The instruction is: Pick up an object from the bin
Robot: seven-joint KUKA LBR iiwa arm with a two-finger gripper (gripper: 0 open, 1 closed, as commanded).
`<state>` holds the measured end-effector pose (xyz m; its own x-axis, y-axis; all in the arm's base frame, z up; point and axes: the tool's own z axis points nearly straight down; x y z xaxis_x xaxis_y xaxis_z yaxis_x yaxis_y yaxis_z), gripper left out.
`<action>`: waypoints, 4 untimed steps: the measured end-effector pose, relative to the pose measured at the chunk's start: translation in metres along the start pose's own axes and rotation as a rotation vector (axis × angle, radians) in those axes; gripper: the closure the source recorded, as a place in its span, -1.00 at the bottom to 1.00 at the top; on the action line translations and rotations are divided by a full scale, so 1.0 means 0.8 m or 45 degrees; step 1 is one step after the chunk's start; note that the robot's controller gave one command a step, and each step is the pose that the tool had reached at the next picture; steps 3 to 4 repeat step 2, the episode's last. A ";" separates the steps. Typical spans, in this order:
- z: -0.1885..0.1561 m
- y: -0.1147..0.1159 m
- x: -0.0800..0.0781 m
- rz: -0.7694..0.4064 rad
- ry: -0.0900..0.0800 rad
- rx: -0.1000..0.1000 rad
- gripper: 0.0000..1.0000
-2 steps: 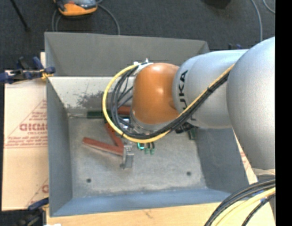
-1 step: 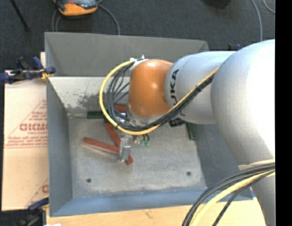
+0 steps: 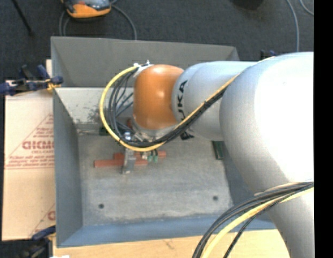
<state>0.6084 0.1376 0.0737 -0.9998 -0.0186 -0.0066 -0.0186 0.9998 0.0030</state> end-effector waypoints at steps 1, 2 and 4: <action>0.000 0.000 0.000 0.001 0.000 0.000 1.00; -0.207 0.006 -0.013 -0.092 -0.005 0.003 1.00; -0.207 0.006 -0.013 -0.092 -0.005 0.003 1.00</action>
Offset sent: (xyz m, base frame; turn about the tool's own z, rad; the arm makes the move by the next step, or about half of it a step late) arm 0.0063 0.0051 0.1612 -0.0730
